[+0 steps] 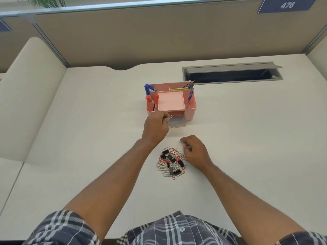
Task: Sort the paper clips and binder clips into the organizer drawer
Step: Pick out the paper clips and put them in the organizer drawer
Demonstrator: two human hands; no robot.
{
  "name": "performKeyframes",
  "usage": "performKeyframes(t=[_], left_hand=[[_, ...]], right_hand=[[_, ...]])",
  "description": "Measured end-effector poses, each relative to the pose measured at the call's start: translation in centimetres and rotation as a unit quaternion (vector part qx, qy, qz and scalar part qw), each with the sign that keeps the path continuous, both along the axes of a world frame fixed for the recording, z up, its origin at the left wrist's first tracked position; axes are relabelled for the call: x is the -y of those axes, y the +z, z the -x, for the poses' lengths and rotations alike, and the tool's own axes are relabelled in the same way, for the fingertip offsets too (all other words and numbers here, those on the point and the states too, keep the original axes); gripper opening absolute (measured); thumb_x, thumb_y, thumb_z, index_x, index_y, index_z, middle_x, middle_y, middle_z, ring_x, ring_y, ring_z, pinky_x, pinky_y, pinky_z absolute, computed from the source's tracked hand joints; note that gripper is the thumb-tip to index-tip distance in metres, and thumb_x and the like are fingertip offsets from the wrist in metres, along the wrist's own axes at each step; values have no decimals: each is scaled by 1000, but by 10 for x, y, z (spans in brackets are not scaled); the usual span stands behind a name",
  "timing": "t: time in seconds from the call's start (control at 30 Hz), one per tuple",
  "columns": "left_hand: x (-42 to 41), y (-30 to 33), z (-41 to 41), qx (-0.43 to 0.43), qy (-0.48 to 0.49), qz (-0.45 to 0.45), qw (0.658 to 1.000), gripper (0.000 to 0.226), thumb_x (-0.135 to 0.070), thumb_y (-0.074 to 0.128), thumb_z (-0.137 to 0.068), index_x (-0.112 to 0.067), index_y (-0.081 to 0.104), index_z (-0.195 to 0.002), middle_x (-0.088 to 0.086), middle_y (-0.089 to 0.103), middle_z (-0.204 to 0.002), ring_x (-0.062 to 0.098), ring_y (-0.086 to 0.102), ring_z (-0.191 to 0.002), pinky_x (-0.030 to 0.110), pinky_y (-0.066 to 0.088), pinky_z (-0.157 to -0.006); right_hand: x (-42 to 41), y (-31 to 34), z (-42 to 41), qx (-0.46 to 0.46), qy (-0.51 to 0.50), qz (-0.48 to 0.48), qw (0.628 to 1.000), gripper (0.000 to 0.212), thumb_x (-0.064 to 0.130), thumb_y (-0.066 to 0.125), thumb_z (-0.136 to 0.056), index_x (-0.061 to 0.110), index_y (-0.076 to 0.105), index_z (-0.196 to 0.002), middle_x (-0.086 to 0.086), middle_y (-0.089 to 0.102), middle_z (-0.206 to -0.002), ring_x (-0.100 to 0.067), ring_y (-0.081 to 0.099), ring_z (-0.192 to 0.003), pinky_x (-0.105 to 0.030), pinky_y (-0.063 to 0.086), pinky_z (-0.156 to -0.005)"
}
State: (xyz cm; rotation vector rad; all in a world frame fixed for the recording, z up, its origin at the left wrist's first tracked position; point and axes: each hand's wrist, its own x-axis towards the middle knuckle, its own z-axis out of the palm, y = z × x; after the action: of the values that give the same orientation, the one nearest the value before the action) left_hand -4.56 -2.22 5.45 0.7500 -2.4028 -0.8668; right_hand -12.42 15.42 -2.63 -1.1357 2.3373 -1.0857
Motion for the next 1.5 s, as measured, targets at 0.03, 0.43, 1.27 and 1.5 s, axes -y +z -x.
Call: performKeyframes(t=[0.03,0.43,1.27,1.5], left_hand=[[-1,-2,-1,-2,1,7,1000,11,-3,62,-89,-7,70,-95,6,69,-89,17,58,-80,26,51,-70],[-38,-63,-91,112,2,-53,992,21,-18,58,-94,-12,66,-113,2,62,-102,20,58,-95,36,50,-83],[-22,-47,-48,324,-59,-38,943,8,-23,68,-88,-17,63,-86,1,64,-92,22,59,-84,34,48,-72],[-24,-43,-46,331,-73,-40,940,9,-16,64,-86,-10,67,-81,4,67,-89,24,62,-83,36,53,-73]], right_hand=[[0,0,0,1,1,-2,1000,32,4,56,-88,11,67,-117,4,60,-104,-11,56,-95,-24,48,-85],[9,6,-1,6,64,-105,992,25,27,62,-93,21,70,-115,3,58,-104,-14,52,-102,-25,40,-84],[23,22,4,-16,123,-215,969,18,10,60,-86,26,59,-78,8,58,-84,-14,55,-79,-28,41,-65],[23,26,7,32,92,-187,977,16,9,58,-89,23,60,-80,6,62,-87,-15,57,-82,-30,47,-72]])
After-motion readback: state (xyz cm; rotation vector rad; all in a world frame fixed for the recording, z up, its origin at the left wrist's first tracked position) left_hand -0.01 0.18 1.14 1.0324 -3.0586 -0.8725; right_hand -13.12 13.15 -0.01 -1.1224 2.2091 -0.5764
